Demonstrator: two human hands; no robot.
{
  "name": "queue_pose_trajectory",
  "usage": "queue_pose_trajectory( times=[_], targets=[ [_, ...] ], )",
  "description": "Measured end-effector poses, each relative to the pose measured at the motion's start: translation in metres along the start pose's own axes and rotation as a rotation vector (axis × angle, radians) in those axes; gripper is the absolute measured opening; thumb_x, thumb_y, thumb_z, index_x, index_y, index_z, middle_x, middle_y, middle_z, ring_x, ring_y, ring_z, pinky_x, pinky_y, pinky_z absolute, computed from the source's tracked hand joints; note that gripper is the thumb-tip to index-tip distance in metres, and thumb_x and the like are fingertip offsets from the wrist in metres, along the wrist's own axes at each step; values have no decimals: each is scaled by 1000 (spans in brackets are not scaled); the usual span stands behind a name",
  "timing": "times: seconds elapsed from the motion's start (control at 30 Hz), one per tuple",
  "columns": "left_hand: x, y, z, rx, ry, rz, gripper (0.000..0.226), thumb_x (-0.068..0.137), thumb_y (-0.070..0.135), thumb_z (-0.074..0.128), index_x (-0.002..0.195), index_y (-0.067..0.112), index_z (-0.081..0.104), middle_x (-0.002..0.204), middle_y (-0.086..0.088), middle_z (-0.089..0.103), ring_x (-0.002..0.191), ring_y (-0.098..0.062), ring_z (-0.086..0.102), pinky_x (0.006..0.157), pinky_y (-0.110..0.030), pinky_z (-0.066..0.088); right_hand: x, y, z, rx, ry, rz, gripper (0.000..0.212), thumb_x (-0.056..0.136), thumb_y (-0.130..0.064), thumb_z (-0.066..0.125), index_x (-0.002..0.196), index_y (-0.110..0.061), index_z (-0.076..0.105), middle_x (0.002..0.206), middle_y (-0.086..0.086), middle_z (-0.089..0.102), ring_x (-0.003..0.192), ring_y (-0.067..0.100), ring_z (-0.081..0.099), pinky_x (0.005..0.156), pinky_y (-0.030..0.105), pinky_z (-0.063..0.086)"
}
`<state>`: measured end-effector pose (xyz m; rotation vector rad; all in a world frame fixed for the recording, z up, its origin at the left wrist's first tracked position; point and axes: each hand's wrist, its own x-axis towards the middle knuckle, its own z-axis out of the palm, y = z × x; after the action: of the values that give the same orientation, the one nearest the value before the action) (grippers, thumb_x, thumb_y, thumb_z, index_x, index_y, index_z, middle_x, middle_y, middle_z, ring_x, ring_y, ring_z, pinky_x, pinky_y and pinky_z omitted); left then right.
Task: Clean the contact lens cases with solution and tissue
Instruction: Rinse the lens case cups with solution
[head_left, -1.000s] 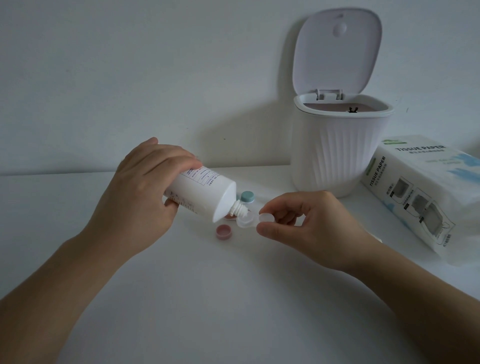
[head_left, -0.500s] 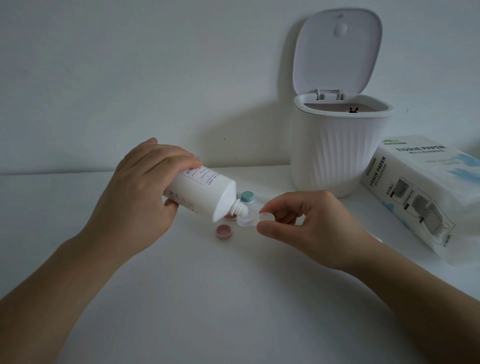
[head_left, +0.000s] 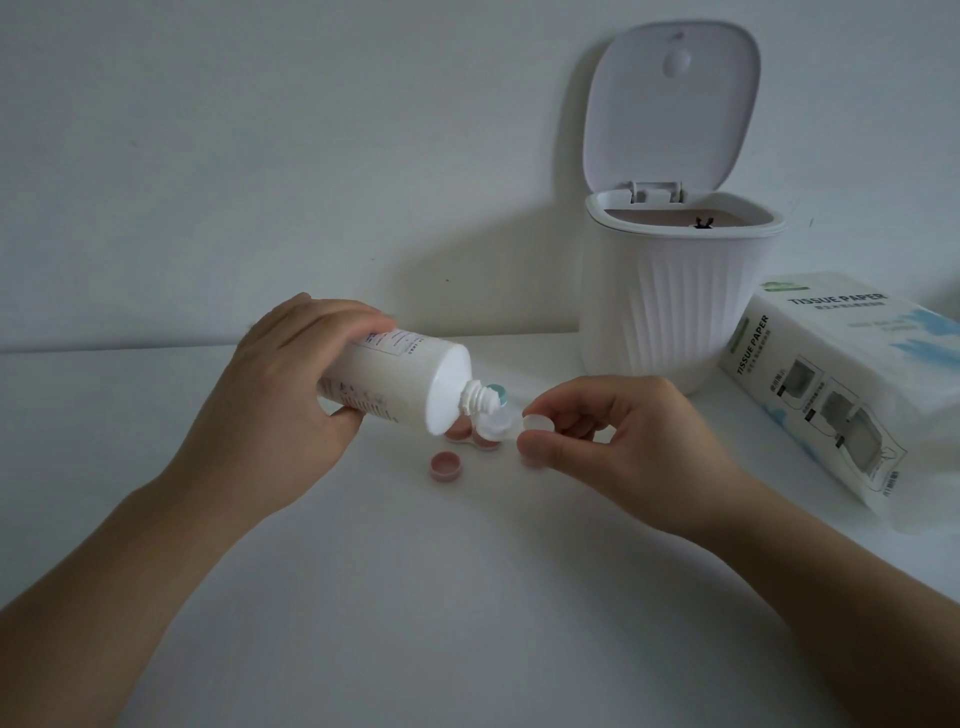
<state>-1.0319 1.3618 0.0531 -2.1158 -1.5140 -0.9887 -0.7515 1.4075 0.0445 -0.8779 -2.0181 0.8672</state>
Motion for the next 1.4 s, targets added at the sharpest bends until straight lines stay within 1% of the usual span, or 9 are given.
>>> queue_pose_trajectory(
  times=[0.1, 0.27, 0.5, 0.6, 0.8, 0.93, 1.03, 1.17, 1.4],
  targets=[
    [-2, 3, -1, -70, 1, -77, 71, 63, -8, 87, 125, 16, 63, 122, 15, 58, 115, -8, 52, 98, -2, 30, 0, 0, -1, 9, 1, 3, 4, 82, -23, 81, 82, -24, 77, 75, 0, 75, 69, 17, 69, 67, 26, 54],
    [-3, 4, -2, -140, 1, -191, 72, 63, -3, 89, 126, 21, 62, 119, 20, 58, 108, 2, 50, 90, 2, 33, 1, -1, -3, 25, -8, 10, 5, 82, -22, 81, 84, -25, 78, 74, -4, 76, 62, 1, 65, 62, 11, 49],
    [-6, 4, -3, -256, 28, -340, 73, 65, 11, 90, 122, 43, 57, 112, 46, 56, 105, 28, 47, 82, 7, 32, 1, 2, -5, 53, -24, 1, 4, 83, -26, 77, 87, -28, 78, 78, -6, 77, 67, 4, 67, 65, 14, 52],
    [-6, 4, -2, -289, 28, -390, 72, 64, 22, 91, 122, 46, 56, 115, 45, 57, 110, 26, 49, 83, 5, 36, 1, 4, -7, 78, -26, -9, 7, 85, -25, 77, 90, -30, 78, 79, -7, 77, 68, 2, 67, 65, 15, 52],
    [-6, 2, 3, -408, 25, -505, 73, 59, 39, 94, 123, 41, 59, 118, 32, 65, 117, 8, 58, 101, -25, 44, 2, 5, -7, 77, -47, -24, 9, 83, -32, 74, 91, -32, 77, 79, -7, 77, 69, 4, 68, 67, 16, 53],
    [-3, 2, 7, -483, 52, -591, 75, 50, 56, 81, 120, 38, 62, 111, 31, 68, 104, 8, 61, 92, -27, 47, 2, 6, -7, 61, -43, -31, 8, 83, -34, 75, 91, -31, 77, 80, -8, 77, 68, 2, 66, 66, 16, 52],
    [-3, 3, 12, -521, 43, -649, 74, 49, 56, 80, 119, 38, 64, 109, 30, 70, 98, 7, 64, 91, -32, 51, 2, 8, -7, 33, -46, -23, 7, 84, -32, 76, 90, -31, 77, 80, -9, 77, 69, 2, 67, 67, 16, 53],
    [-4, 0, 17, -596, 11, -706, 71, 51, 49, 84, 118, 35, 66, 111, 22, 74, 105, -4, 69, 95, -45, 56, 3, 9, -7, 9, -56, 7, 5, 85, -30, 77, 90, -31, 76, 79, -10, 78, 73, 8, 70, 72, 26, 56],
    [-5, -5, 23, -655, -5, -734, 71, 53, 47, 85, 120, 34, 66, 112, 21, 74, 107, 1, 69, 95, -40, 57, 4, 10, -7, 2, -70, 16, 8, 84, -33, 77, 92, -31, 76, 80, -10, 78, 77, 13, 73, 77, 35, 55]
  ],
)
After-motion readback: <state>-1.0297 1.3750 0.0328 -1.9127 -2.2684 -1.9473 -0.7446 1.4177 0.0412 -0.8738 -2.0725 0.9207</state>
